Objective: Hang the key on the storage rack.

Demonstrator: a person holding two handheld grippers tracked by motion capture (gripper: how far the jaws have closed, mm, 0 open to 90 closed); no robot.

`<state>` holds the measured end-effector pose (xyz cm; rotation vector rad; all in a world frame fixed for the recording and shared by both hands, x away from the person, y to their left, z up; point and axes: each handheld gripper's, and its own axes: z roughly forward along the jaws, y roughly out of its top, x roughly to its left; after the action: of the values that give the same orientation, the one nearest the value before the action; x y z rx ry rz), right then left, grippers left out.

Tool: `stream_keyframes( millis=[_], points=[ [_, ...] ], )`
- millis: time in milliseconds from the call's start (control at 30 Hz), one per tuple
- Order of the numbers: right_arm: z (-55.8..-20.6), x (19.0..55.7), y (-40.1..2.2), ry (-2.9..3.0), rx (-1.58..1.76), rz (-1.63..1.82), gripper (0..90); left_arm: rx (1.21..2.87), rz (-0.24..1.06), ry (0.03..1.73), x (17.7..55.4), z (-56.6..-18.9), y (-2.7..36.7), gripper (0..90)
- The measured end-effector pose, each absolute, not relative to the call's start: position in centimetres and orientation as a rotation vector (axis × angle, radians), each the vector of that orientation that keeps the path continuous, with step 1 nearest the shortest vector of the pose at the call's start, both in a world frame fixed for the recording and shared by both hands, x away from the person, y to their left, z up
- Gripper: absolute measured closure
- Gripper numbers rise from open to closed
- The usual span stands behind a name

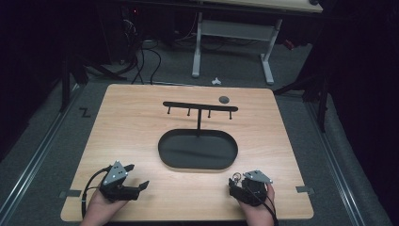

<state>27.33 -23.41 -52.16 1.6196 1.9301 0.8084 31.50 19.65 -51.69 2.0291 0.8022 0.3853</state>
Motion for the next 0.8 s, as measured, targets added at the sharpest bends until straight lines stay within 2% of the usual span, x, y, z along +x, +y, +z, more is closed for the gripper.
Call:
stream_keyframes(
  millis=[433,800],
  points=[
    [-51.7,25.3,-25.7,1.87,1.645,0.802,29.2,2.037,0.376,0.768,31.8,-51.5,18.5,15.7],
    [-52.5,26.4,-22.5,1.987,1.557,0.757,28.6,2.038,0.378,0.767,31.9,-51.5,18.6,15.7]
  ],
)
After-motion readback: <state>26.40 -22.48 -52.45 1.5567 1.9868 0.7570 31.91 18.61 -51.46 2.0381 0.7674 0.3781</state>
